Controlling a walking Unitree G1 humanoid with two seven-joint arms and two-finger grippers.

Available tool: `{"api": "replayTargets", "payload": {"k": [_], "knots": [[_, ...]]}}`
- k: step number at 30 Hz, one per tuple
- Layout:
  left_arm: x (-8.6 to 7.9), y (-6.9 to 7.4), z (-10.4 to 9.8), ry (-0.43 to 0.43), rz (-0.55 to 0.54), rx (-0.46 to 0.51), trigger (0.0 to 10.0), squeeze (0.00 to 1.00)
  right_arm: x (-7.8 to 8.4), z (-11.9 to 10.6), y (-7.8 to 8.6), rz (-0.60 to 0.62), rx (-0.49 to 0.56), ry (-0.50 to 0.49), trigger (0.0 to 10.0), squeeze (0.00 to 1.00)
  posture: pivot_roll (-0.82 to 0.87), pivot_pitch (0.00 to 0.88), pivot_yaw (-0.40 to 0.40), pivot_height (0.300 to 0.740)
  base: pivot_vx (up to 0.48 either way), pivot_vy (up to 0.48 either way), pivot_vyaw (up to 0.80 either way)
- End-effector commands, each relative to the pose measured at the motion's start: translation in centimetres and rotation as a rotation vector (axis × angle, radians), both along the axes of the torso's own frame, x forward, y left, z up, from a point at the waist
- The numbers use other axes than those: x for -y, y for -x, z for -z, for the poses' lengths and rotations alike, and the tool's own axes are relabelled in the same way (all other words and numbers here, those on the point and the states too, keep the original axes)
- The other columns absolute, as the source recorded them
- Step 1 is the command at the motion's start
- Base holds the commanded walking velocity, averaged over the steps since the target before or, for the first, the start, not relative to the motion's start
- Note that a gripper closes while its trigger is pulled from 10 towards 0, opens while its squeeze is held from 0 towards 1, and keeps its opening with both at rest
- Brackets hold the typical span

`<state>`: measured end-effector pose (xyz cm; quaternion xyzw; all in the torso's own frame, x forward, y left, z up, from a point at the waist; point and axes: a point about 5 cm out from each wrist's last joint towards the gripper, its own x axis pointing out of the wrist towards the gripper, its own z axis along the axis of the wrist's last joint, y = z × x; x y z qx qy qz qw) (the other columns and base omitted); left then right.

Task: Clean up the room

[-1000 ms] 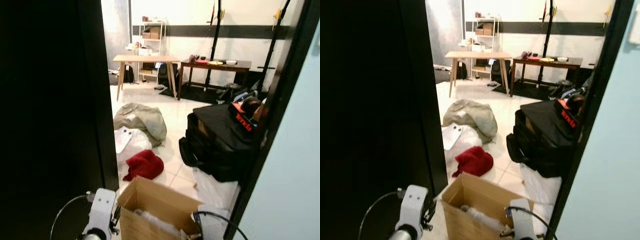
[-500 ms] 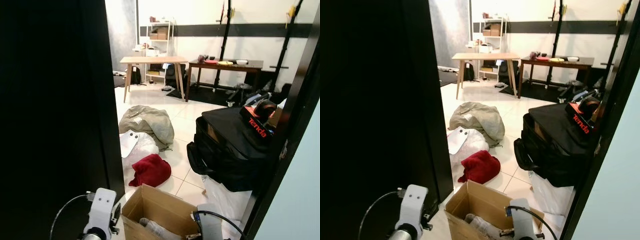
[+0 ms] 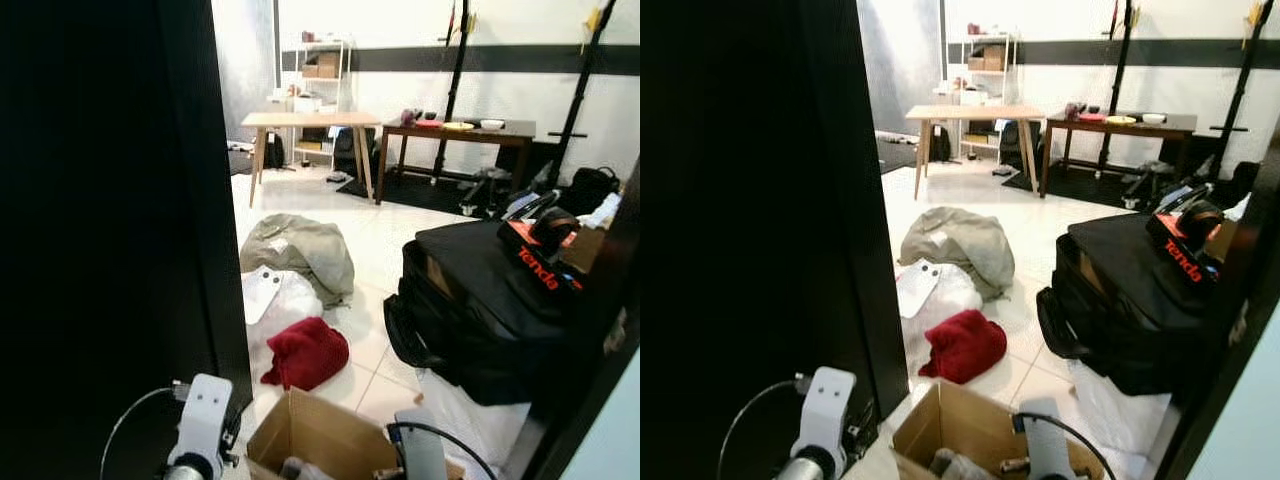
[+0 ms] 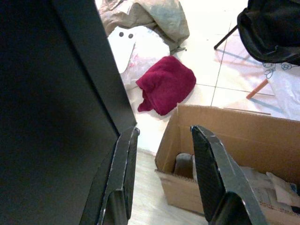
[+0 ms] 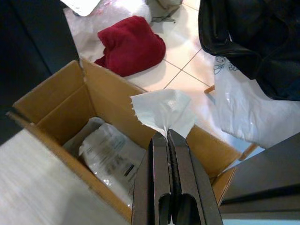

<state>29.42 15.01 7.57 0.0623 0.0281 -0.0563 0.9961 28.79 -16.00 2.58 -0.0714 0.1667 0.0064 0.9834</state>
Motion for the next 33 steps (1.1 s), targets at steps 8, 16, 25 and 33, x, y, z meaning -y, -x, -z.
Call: {"api": "replayTargets", "payload": {"k": [8,16,25,33], "knots": [[0.1,0.1,0.3,0.003,0.006,-0.016,10.0,0.00,-0.1,0.4,0.3,0.001,-0.020,-0.013,10.0,0.00,0.02,0.072,0.013,0.740,0.292,0.000,-0.40],[0.0,0.2,0.6,-0.003,0.012,-0.040,10.0,0.00,-0.1,0.4,0.2,-0.001,-0.016,-0.016,10.0,0.00,0.02,0.070,0.010,0.740,0.209,0.000,-0.20],[0.6,0.4,1.2,-0.002,0.049,-0.067,10.0,0.00,-0.1,0.4,0.3,-0.005,-0.020,-0.008,10.0,0.00,0.01,0.062,0.008,0.740,0.000,0.000,0.00],[0.9,0.3,1.3,-0.019,0.074,-0.081,10.0,0.00,-0.1,0.4,0.2,-0.014,-0.023,0.002,10.0,0.00,0.01,0.054,0.003,0.740,0.000,-0.060,0.00]]}}
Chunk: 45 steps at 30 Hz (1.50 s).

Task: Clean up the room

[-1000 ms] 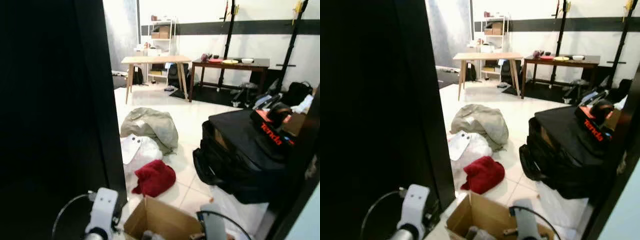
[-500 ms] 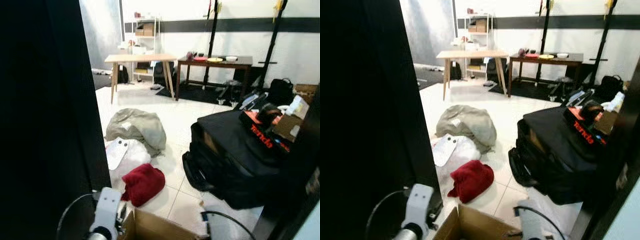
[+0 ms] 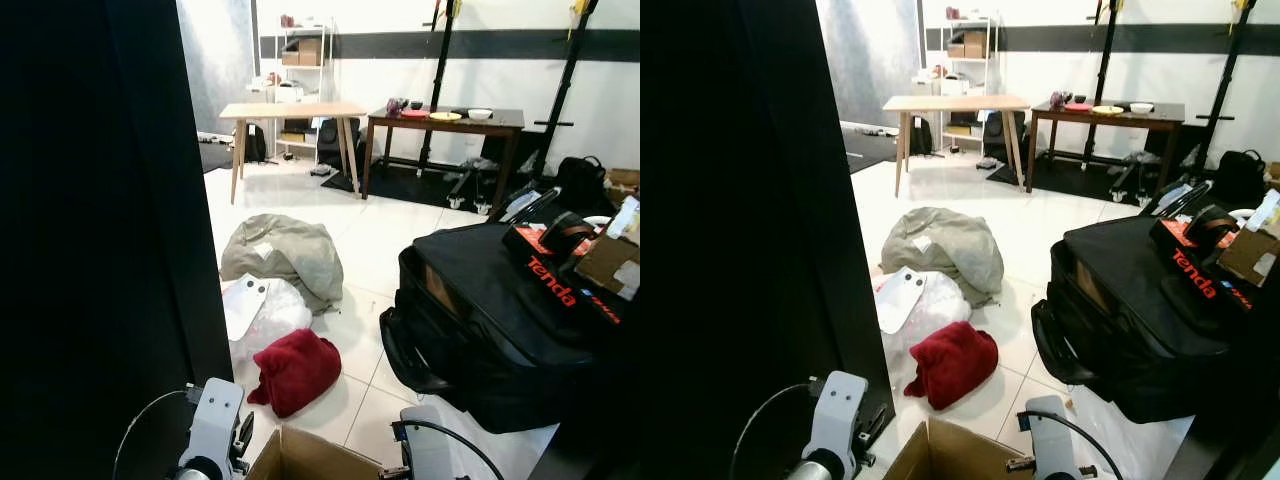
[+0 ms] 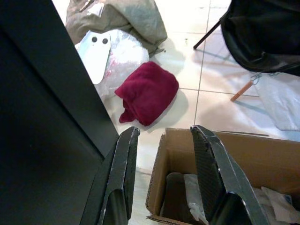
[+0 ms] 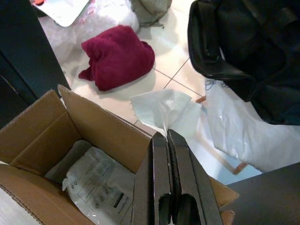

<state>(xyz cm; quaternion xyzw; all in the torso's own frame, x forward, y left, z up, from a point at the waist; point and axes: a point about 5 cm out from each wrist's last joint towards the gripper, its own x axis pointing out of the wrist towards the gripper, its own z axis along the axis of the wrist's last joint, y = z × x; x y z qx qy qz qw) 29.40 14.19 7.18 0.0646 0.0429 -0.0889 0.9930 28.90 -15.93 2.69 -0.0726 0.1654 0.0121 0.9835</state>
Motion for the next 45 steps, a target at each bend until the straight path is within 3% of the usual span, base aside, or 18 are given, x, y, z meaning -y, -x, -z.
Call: {"api": "replayTargets", "payload": {"k": [1,13,19,22,24,25,26,29,32,36,42,45], "knots": [[0.1,0.3,1.0,-0.018,0.008,-0.052,10.0,0.00,0.0,0.5,0.3,-0.003,-0.025,0.003,10.0,0.00,0.01,0.054,0.003,0.740,0.000,-0.480,0.00],[0.1,0.6,1.5,-0.010,0.009,-0.090,10.0,0.00,-0.4,0.3,-0.1,-0.029,-0.028,0.008,10.0,0.00,0.01,0.062,-0.004,0.740,0.000,-0.120,0.00],[0.0,0.7,1.8,-0.043,0.065,-0.105,10.0,0.00,-1.2,0.4,-0.7,-0.089,-0.058,0.020,10.0,0.00,0.01,0.066,-0.004,0.740,0.000,0.000,0.00],[-0.2,0.6,1.9,-0.129,0.129,-0.104,10.0,0.00,-1.8,0.1,-1.3,-0.148,-0.067,0.042,10.0,0.00,0.01,0.076,-0.009,0.740,0.000,0.000,0.00],[-0.2,0.6,1.9,-0.129,0.129,-0.104,10.0,0.00,-1.8,0.1,-1.3,-0.148,-0.067,0.042,10.0,0.00,0.01,0.076,-0.009,0.740,0.000,0.000,0.00],[-0.3,0.6,1.9,-0.209,0.178,-0.096,10.0,0.00,-2.2,0.0,-1.6,-0.198,-0.079,0.055,10.0,0.00,0.01,0.084,-0.013,0.740,0.000,0.000,0.00],[-0.3,0.6,1.9,-0.209,0.178,-0.096,10.0,0.00,-2.2,0.0,-1.6,-0.198,-0.079,0.055,10.0,0.00,0.01,0.084,-0.013,0.740,0.000,0.000,0.00],[-1.0,1.0,1.6,-0.430,0.383,-0.063,10.0,0.00,-3.7,0.6,-2.3,-0.366,-0.202,0.094,10.0,0.00,0.03,0.122,-0.030,0.740,0.000,0.000,0.00],[-1.3,1.3,1.3,-0.444,0.432,-0.054,10.0,0.00,-4.2,0.7,-2.4,-0.416,-0.235,0.099,10.0,0.00,0.03,0.130,-0.034,0.740,0.000,0.000,0.00],[-1.7,2.0,0.4,-0.400,0.503,-0.023,10.0,0.00,-5.4,0.3,-2.8,-0.495,-0.243,0.110,10.0,0.00,0.06,0.175,-0.050,0.740,0.000,0.000,0.00],[-1.1,2.9,-0.2,-0.404,0.569,0.026,10.0,0.00,-6.2,0.3,-2.9,-0.533,-0.243,0.117,10.0,0.00,0.07,0.210,-0.055,0.740,0.000,0.000,0.00],[-0.3,3.3,-0.5,-0.405,0.605,0.054,10.0,0.00,-6.6,0.7,-2.5,-0.549,-0.250,0.127,10.0,0.00,0.08,0.268,-0.056,0.740,0.000,0.000,0.00]]}}
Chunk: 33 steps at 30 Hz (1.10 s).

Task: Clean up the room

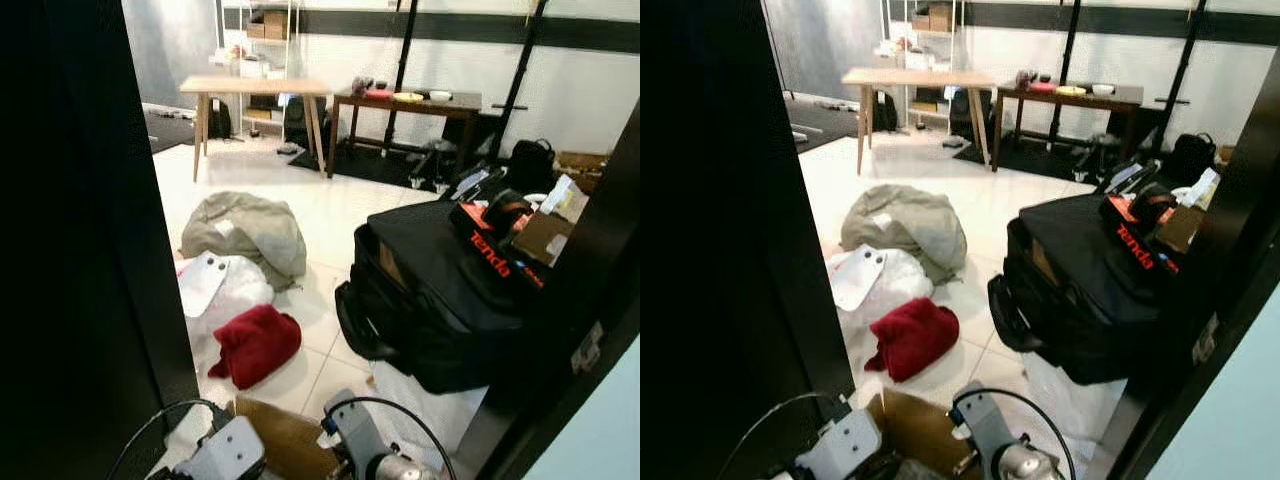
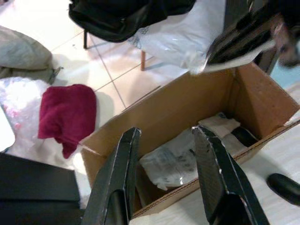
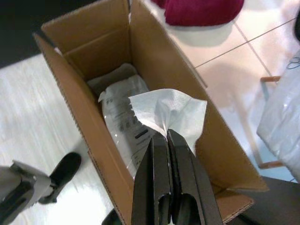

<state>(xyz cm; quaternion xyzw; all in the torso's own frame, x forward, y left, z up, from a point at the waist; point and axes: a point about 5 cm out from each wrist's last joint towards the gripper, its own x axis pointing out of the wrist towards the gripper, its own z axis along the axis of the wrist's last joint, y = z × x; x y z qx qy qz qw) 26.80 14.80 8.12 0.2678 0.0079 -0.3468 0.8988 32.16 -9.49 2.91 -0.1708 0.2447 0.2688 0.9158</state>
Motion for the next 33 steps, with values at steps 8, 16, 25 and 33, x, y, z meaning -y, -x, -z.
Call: {"api": "replayTargets", "payload": {"k": [8,16,25,33], "knots": [[0.5,1.2,-0.3,-0.095,0.145,0.019,10.0,0.00,-0.6,1.0,0.7,-0.017,-0.035,0.010,10.0,0.00,0.09,0.365,-0.048,0.740,0.000,0.000,0.00],[0.6,1.1,-0.9,-0.104,0.180,0.038,10.0,0.00,-0.8,0.7,0.5,-0.029,-0.002,0.021,10.0,0.00,0.09,0.394,-0.042,0.740,0.000,0.000,0.00],[0.8,1.7,-0.7,-0.122,0.213,0.032,10.0,0.00,-1.2,0.5,0.4,-0.054,0.041,0.048,10.0,0.00,0.08,0.395,-0.038,0.740,0.000,0.000,0.00],[1.2,2.9,0.0,-0.132,0.275,-0.017,10.0,0.00,-1.3,0.4,0.3,-0.057,0.057,0.054,10.0,0.00,0.09,0.390,-0.030,0.740,0.000,0.000,0.00]]}}
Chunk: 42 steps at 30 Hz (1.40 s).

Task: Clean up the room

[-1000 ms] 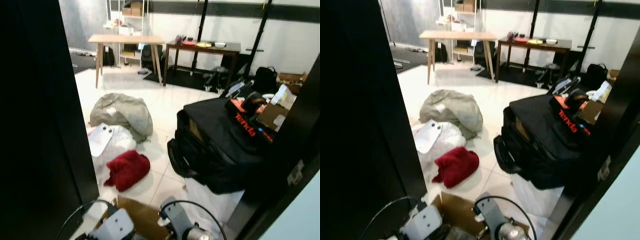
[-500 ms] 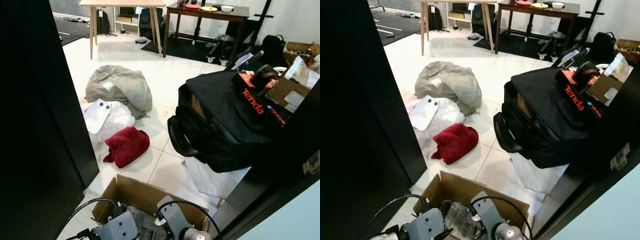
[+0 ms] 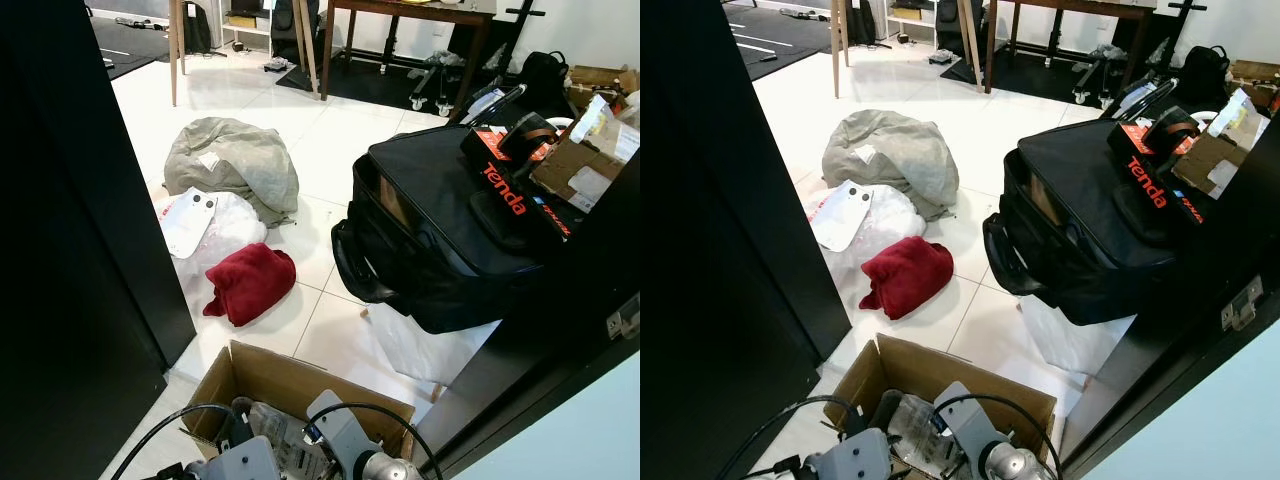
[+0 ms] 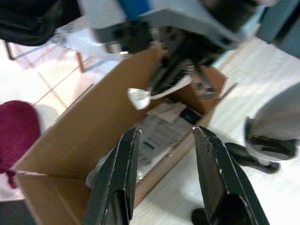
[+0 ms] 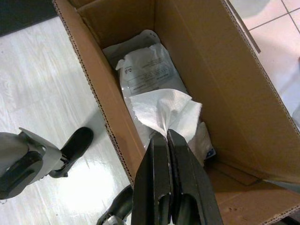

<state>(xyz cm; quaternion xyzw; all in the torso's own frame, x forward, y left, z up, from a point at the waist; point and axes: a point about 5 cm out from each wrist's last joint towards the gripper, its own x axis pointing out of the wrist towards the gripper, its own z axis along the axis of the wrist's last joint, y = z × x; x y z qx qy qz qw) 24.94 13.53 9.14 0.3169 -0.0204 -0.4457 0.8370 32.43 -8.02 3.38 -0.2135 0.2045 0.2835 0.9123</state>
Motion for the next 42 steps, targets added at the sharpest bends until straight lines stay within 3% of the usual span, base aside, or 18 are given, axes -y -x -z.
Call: {"api": "replayTargets", "payload": {"k": [1,12,13,14,16,17,20,21,30,34,35,36,37,38,39,40,42], "knots": [[-0.1,1.0,1.0,-0.038,0.035,-0.045,10.0,0.00,0.2,0.9,0.6,0.007,-0.032,0.004,10.0,0.00,0.09,0.390,-0.030,0.740,0.000,0.000,0.00],[-0.9,1.4,1.6,-0.080,0.043,-0.071,10.0,0.00,1.0,0.7,0.3,0.033,-0.019,0.008,10.0,0.00,0.08,0.375,-0.028,0.740,0.000,0.000,0.00],[-1.0,1.4,1.6,-0.084,0.043,-0.072,10.0,0.00,1.1,0.7,0.3,0.035,-0.019,0.009,10.0,0.10,0.08,0.375,-0.028,0.740,0.000,0.000,0.00],[-1.1,1.4,1.6,-0.088,0.042,-0.073,10.0,0.00,1.2,0.7,0.3,0.040,-0.019,0.011,10.0,0.88,0.08,0.371,-0.027,0.740,0.000,0.000,0.00],[-1.1,1.4,1.6,-0.088,0.042,-0.073,10.0,0.00,1.2,0.7,0.3,0.040,-0.019,0.011,10.0,0.88,0.08,0.371,-0.027,0.740,0.000,0.000,0.00],[-1.1,1.4,1.6,-0.090,0.040,-0.073,10.0,0.00,1.3,0.7,0.3,0.047,-0.019,0.016,10.0,1.00,0.08,0.368,-0.026,0.740,0.000,0.000,0.00],[-1.1,1.3,1.6,-0.091,0.039,-0.072,10.0,0.00,1.4,0.8,0.3,0.052,-0.018,0.026,10.0,0.97,0.08,0.364,-0.027,0.740,0.000,0.000,0.00],[-1.0,1.3,1.7,-0.091,0.041,-0.070,10.0,0.00,1.4,0.8,0.3,0.051,-0.020,0.029,10.0,0.00,0.08,0.360,-0.027,0.740,0.000,0.000,0.00],[-0.9,0.8,1.9,-0.086,0.017,-0.067,10.0,0.00,1.9,0.6,0.0,0.062,-0.007,0.028,10.0,0.00,0.07,0.322,-0.026,0.740,0.000,0.000,0.00],[-1.2,-0.5,2.8,-0.022,-0.181,-0.099,10.0,0.00,2.9,0.4,-0.1,0.198,0.024,-0.075,10.0,0.00,0.05,0.248,-0.025,0.740,0.000,0.000,0.00],[-1.2,-0.5,2.8,-0.022,-0.181,-0.099,10.0,0.00,2.9,0.4,-0.1,0.198,0.024,-0.075,10.0,0.00,0.05,0.248,-0.025,0.740,0.000,0.000,0.00],[-1.3,-1.1,3.1,0.041,-0.316,-0.120,10.0,0.00,3.3,0.5,0.1,0.244,0.036,-0.113,10.0,0.00,0.04,0.222,-0.023,0.740,0.000,0.000,0.00],[-1.3,-1.1,3.1,0.041,-0.316,-0.120,10.0,0.00,3.3,0.5,0.1,0.244,0.036,-0.113,10.0,0.00,0.04,0.222,-0.023,0.740,0.000,0.000,0.00],[-1.4,-1.6,3.4,0.122,-0.453,-0.146,10.0,0.00,3.7,0.6,0.4,0.293,0.052,-0.144,10.0,0.00,0.03,0.188,-0.019,0.740,0.000,0.000,0.00],[-1.4,-1.6,3.4,0.122,-0.453,-0.146,10.0,0.00,3.7,0.6,0.4,0.293,0.052,-0.144,10.0,0.00,0.03,0.188,-0.019,0.740,0.000,0.000,0.00],[-1.5,-1.9,3.8,0.136,-0.572,-0.132,10.0,0.00,4.3,0.8,0.8,0.357,0.069,-0.183,10.0,0.00,0.03,0.176,-0.017,0.740,0.000,0.000,0.00],[-1.5,-1.9,3.8,0.136,-0.572,-0.132,10.0,0.00,4.3,0.8,0.8,0.357,0.069,-0.183,10.0,0.00,0.03,0.176,-0.017,0.740,0.000,0.000,0.00]]}}
